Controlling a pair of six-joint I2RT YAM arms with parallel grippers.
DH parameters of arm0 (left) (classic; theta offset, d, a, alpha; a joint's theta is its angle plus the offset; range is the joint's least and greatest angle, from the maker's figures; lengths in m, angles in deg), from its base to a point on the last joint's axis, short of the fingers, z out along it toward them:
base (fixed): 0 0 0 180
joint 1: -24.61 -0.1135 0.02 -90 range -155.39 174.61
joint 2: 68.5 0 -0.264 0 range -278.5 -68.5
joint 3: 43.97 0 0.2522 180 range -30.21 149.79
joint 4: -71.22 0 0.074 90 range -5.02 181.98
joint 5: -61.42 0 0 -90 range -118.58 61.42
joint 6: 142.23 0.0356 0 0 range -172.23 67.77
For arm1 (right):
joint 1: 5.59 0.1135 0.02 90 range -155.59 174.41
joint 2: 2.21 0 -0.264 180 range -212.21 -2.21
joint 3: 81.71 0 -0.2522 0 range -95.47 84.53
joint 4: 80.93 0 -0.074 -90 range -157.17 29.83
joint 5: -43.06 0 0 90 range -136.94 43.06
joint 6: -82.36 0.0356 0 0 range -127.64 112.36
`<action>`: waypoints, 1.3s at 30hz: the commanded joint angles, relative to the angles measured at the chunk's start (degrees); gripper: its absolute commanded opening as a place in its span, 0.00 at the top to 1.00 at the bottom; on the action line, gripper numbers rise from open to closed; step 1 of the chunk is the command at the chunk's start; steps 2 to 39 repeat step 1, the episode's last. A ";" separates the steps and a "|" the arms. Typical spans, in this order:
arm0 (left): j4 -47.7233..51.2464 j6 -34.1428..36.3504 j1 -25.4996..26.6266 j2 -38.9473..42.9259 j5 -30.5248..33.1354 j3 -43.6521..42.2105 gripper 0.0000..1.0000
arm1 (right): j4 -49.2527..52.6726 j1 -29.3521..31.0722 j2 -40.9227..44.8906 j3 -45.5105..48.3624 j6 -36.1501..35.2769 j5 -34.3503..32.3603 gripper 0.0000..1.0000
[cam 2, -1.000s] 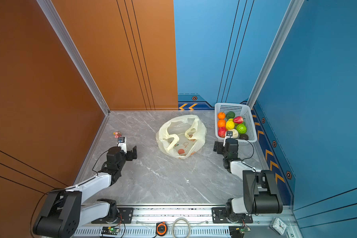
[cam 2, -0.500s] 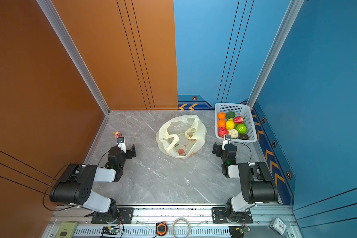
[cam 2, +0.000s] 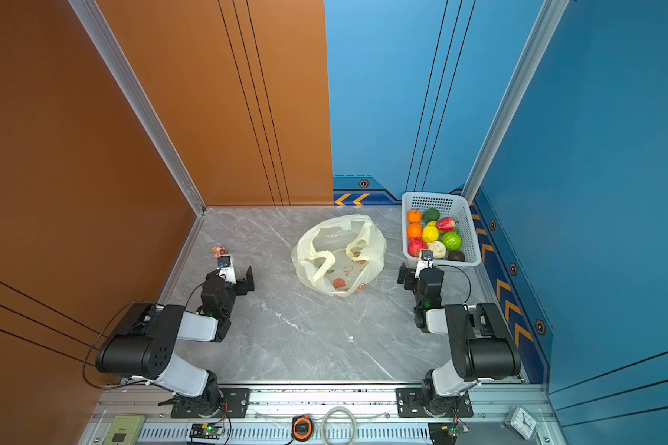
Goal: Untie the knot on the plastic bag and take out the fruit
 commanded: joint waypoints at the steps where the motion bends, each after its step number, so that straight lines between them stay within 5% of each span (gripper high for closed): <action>1: -1.30 0.87 0.16 -0.63 0.69 -0.25 0.02 | -1.04 0.34 -0.26 0.20 -0.76 -2.03 0.00; 39: -1.30 0.87 0.16 -0.63 0.69 -0.25 0.02 | -1.04 0.34 -0.26 0.20 -0.76 -2.03 0.00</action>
